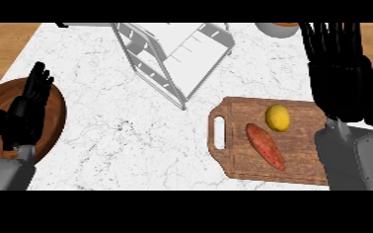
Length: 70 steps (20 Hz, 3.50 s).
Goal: Pick the lemon from the cutting board and place it in the tiered basket
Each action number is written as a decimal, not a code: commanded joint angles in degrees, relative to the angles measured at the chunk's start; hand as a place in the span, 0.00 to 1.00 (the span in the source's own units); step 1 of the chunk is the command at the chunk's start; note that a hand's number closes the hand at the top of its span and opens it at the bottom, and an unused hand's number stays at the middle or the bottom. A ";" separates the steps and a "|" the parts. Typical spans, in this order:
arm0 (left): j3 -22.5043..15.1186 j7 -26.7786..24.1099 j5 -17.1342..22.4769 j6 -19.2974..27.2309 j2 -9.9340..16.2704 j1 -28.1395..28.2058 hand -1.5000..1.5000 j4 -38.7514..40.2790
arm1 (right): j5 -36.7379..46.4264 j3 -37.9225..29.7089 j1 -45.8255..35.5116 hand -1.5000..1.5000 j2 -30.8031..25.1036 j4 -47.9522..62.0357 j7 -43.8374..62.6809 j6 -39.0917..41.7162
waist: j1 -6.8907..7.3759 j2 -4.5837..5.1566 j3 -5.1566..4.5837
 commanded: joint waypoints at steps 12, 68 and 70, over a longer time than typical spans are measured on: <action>-5.95 7.46 4.03 -7.66 -2.43 3.51 0.50 -4.98 | 35.82 -4.49 11.15 0.00 6.18 15.17 8.51 -50.17 | -2.84 2.00 0.14; -0.13 16.04 0.18 -11.69 -4.44 2.68 0.50 -9.11 | 89.09 5.80 4.12 1.00 12.06 16.93 80.76 2.74 | -1.80 1.69 0.40; 0.47 12.71 0.49 -14.29 -5.24 5.12 0.50 -8.01 | 87.53 5.07 3.80 1.00 12.11 20.65 77.77 0.02 | -1.46 1.75 0.40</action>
